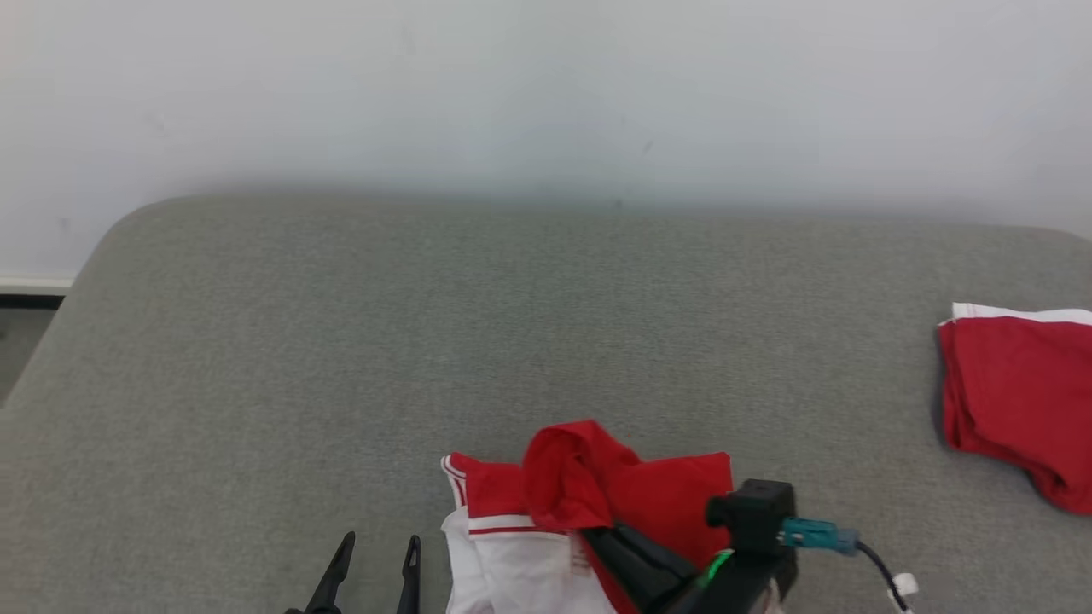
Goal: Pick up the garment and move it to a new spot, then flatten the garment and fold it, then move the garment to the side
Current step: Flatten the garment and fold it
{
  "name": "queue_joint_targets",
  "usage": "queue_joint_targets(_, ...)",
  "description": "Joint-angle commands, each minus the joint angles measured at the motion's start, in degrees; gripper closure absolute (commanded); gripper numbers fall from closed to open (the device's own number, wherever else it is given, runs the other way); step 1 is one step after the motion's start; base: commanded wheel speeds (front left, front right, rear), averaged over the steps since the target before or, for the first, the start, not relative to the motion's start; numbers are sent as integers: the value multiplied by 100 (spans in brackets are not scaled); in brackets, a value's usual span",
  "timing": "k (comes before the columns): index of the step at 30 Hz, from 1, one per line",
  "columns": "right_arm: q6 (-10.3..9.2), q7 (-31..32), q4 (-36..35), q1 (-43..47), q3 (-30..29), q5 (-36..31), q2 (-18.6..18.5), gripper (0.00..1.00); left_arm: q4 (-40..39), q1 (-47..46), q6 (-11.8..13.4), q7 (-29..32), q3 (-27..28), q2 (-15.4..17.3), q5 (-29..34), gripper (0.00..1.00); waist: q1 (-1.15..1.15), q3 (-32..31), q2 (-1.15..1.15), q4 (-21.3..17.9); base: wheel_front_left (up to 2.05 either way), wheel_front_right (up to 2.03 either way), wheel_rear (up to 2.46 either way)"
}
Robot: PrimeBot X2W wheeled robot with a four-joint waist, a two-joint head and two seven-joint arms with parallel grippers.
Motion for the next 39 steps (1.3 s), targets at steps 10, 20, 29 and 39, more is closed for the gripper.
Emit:
queue_joint_targets(10,-14,-447,1313,-759,500,66,649,47,137,39,7,-17,-7,3,44,0,0,-5,0,757,0,0,0)
queue_joint_targets(20,-14,-1066,2047,-868,313,25,643,0,86,19,69,-16,261,3,116,0,0,-44,0,583,0,0,0)
queue_joint_targets(29,-14,-1220,2120,-436,-1323,-1269,526,0,-21,-90,206,-16,534,3,179,0,0,-27,0,147,0,0,0)
queue_joint_targets(39,-14,-1223,1282,687,-3547,-3246,1109,0,-100,-87,400,-17,915,3,386,0,0,-43,0,-135,0,0,0)
